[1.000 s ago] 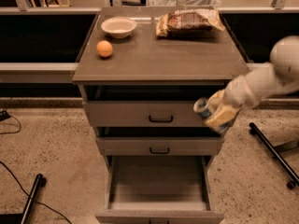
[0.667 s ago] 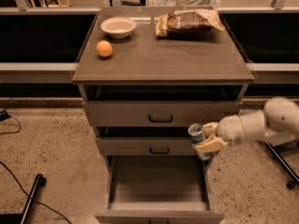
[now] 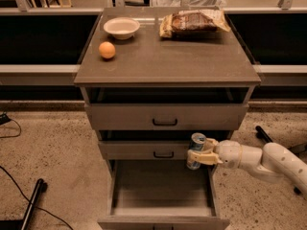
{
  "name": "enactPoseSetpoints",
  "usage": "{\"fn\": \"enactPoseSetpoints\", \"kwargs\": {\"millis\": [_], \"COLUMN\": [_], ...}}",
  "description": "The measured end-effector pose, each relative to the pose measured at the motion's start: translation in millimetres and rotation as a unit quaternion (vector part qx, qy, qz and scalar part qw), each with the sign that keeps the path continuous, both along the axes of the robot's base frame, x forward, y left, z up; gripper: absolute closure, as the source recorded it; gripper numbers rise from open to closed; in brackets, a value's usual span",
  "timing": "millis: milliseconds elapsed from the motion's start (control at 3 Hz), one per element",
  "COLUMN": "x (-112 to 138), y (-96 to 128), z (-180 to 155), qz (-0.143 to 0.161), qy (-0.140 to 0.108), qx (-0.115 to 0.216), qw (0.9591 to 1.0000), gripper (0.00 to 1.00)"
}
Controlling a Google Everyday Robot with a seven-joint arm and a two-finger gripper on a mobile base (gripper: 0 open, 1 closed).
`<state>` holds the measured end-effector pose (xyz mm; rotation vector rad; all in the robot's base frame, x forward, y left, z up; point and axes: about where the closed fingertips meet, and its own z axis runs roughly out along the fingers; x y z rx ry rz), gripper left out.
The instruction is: Place redbull can into bottom drawer
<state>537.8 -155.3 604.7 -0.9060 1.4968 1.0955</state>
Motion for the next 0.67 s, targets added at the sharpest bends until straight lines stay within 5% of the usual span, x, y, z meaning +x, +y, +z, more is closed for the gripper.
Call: {"fn": "enactPoseSetpoints", "kwargs": {"millis": [667], "x": [4.9], "y": [4.8], "z": [-30.0], "qz": [-0.012], "qy": [-0.014], "qx": [0.005], "qw": [0.9998], "gripper": [1.00]}}
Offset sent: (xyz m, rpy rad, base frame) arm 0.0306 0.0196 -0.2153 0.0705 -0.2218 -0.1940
